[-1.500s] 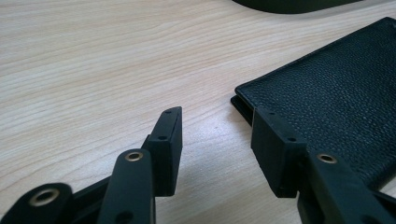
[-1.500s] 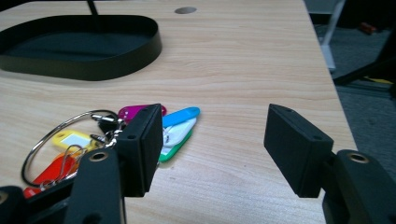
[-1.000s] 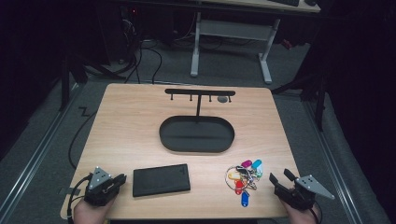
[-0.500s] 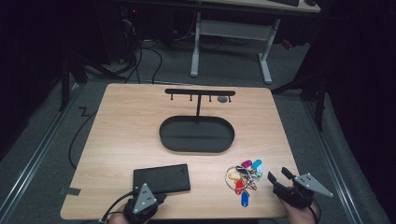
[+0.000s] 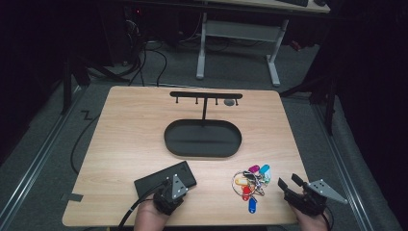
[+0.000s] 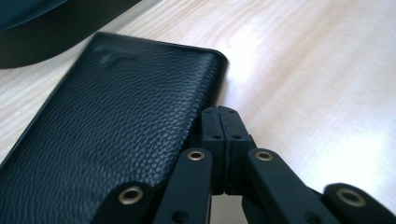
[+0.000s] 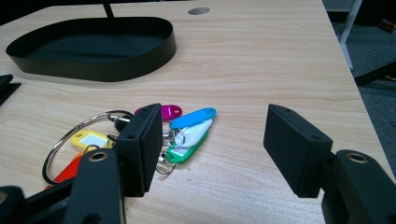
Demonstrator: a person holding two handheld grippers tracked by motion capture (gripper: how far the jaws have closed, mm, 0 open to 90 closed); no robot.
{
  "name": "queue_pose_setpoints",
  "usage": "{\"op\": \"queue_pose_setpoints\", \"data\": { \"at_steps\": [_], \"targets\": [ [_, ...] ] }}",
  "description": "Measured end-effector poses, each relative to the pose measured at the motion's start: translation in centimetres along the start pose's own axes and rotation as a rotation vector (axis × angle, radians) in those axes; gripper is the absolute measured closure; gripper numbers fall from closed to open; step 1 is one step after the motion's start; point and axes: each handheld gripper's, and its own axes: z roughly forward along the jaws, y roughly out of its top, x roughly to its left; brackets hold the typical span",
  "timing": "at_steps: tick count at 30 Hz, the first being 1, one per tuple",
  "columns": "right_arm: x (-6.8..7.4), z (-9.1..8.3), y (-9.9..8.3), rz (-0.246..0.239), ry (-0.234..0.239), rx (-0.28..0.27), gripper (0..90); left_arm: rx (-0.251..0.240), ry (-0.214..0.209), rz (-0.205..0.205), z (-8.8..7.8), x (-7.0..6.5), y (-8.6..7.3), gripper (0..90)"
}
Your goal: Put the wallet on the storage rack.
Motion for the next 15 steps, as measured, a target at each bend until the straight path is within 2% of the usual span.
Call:
{"op": "queue_pose_setpoints", "data": {
  "at_steps": [4, 5, 6, 7, 9, 11, 12, 13, 15],
  "targets": [
    [0.0, 0.1, 0.0, -0.001, 0.006, 0.004, 37.8, 0.017, 0.028, 0.002, 0.6, 0.4, 0.6, 90.0],
    [0.1, 0.2, 0.0, 0.002, 0.008, 0.005, 37.8, 0.016, 0.028, -0.004, 0.7, 0.6, 0.7, 90.0],
    [0.2, 0.2, 0.0, 0.005, 0.007, 0.007, 37.8, 0.006, 0.018, -0.027, 0.8, 1.0, 0.8, 90.0],
    [0.2, 0.2, 0.0, 0.002, 0.005, 0.004, 37.8, 0.006, 0.018, -0.027, 0.8, 1.0, 0.8, 90.0],
    [0.3, 0.2, 0.0, 0.0, 0.008, 0.006, 37.8, -0.022, 0.0, -0.052, 0.5, 1.3, 0.8, 90.0],
    [0.3, 0.3, 0.0, -0.001, 0.007, 0.006, 37.8, -0.054, -0.006, -0.055, -0.1, 1.5, 0.6, 90.0],
    [0.4, 0.3, 0.0, -0.003, 0.006, 0.007, 37.8, -0.088, -0.015, -0.06, -1.1, 1.9, 0.2, 90.0],
    [0.4, 0.3, 0.0, -0.003, 0.006, 0.007, 37.8, -0.088, -0.015, -0.06, -1.1, 1.9, 0.2, 90.0],
    [0.4, 0.2, 0.0, -0.005, 0.005, 0.008, 37.8, -0.117, -0.01, -0.072, -2.3, 2.5, -0.5, 90.0]
  ]
}}
